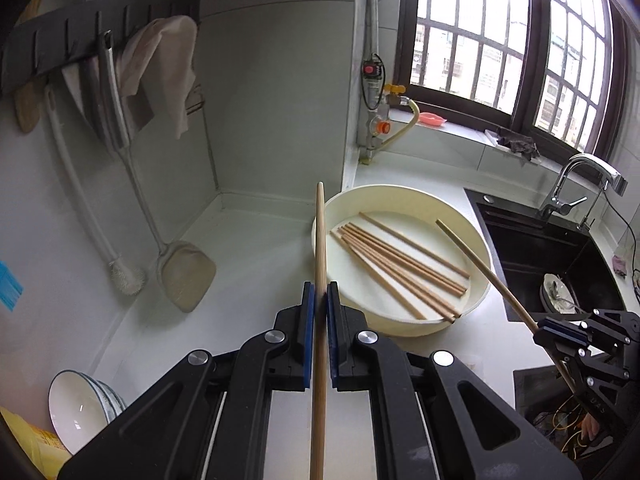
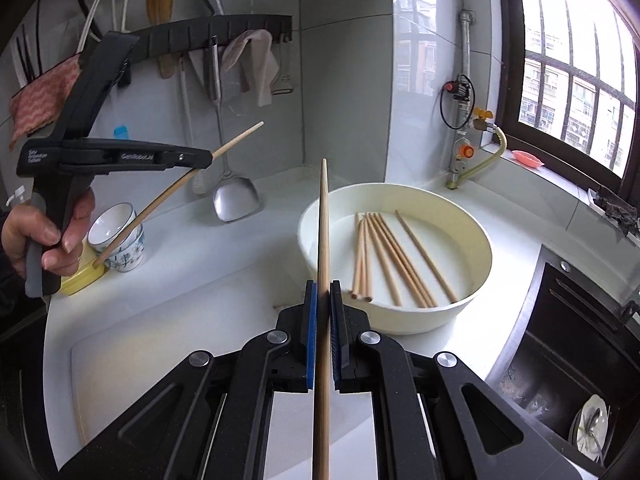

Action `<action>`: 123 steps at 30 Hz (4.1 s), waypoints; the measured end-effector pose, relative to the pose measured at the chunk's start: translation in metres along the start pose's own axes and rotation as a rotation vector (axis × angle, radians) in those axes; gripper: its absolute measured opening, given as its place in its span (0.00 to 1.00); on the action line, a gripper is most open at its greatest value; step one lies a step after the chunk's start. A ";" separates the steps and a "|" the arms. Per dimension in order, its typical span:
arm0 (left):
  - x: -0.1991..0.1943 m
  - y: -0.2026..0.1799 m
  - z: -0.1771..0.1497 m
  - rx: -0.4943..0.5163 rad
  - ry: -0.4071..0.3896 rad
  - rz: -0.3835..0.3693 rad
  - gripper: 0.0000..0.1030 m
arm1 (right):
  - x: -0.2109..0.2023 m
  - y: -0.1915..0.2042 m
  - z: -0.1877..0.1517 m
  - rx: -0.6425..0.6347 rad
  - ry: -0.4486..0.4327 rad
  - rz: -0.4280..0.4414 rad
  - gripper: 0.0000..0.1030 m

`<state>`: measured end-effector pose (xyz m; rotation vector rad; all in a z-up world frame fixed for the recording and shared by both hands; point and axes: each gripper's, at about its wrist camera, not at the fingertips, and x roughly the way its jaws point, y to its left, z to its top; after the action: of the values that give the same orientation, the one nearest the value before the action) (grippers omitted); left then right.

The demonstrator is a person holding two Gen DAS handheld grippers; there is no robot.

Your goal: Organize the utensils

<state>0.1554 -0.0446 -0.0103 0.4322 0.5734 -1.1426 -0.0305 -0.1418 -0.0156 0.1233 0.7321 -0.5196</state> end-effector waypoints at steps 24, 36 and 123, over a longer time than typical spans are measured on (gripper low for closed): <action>0.138 -0.083 0.078 -0.596 0.096 0.201 0.07 | 0.155 -0.168 0.087 0.044 0.202 0.308 0.06; 0.180 -0.078 0.068 -0.616 0.227 0.302 0.58 | 0.186 -0.171 0.087 0.007 0.287 0.287 0.19; 0.011 -0.146 0.048 -0.522 0.150 0.627 0.94 | 0.037 -0.141 0.100 0.013 0.249 0.115 0.69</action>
<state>0.0321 -0.1334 0.0153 0.2155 0.7699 -0.3387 -0.0166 -0.3074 0.0442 0.2438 0.9581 -0.4031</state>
